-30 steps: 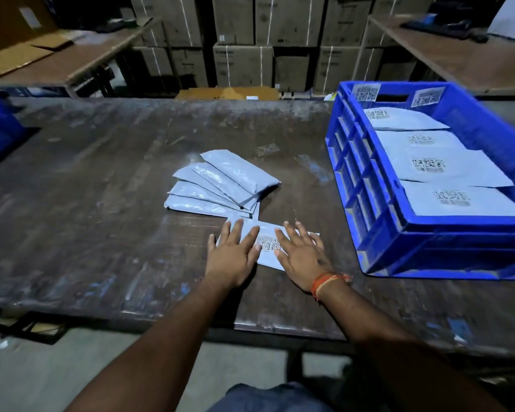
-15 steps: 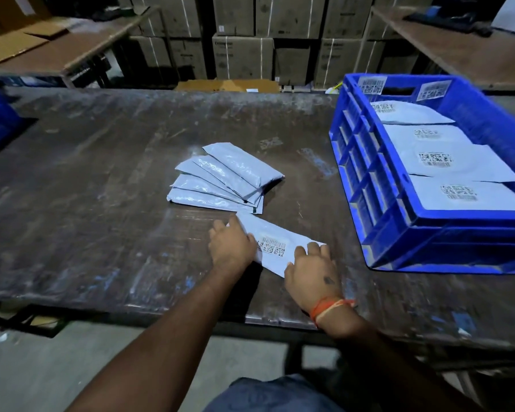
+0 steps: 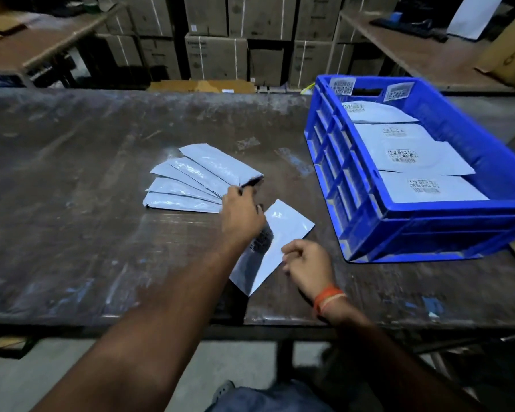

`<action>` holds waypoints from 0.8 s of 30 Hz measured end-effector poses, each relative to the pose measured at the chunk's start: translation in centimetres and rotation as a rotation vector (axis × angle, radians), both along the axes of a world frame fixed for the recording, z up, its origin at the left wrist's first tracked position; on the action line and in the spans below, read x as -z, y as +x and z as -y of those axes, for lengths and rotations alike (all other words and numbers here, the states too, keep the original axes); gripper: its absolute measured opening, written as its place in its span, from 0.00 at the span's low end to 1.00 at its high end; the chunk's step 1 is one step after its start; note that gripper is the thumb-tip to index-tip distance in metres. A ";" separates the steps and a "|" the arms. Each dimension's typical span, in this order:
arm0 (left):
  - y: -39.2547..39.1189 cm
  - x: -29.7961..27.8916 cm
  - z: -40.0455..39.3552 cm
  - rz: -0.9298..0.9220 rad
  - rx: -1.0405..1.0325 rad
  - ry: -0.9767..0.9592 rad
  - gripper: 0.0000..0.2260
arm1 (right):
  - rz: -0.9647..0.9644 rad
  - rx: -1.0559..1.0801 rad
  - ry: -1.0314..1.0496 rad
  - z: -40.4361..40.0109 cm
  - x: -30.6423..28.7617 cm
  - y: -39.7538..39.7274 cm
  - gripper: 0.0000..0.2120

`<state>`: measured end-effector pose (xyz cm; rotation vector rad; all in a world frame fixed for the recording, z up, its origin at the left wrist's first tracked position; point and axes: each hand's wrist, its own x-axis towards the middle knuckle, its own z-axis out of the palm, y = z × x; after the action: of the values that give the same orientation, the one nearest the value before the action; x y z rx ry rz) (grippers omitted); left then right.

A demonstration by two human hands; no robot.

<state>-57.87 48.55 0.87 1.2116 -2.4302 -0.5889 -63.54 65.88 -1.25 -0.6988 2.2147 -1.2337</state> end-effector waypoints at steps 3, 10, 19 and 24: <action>3.1 1.8 -2.9 0.292 0.072 0.042 0.35 | -0.369 0.016 0.043 1.2 -0.6 -3.6 0.12; 6.1 2.5 -2.0 0.426 0.491 -0.055 0.34 | -0.484 -0.259 0.405 6.6 -0.4 -8.2 0.21; 8.0 4.7 -3.2 0.214 0.080 -0.008 0.18 | -0.712 -0.345 0.473 4.1 2.6 -3.6 0.23; 8.1 4.6 -2.7 0.224 -0.101 -0.013 0.18 | -0.711 -0.180 0.575 2.8 3.1 -4.5 0.25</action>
<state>-49.77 51.25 -3.69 1.4546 -2.5292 -0.4281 -68.09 63.07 -4.37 -1.1699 2.7832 -0.2100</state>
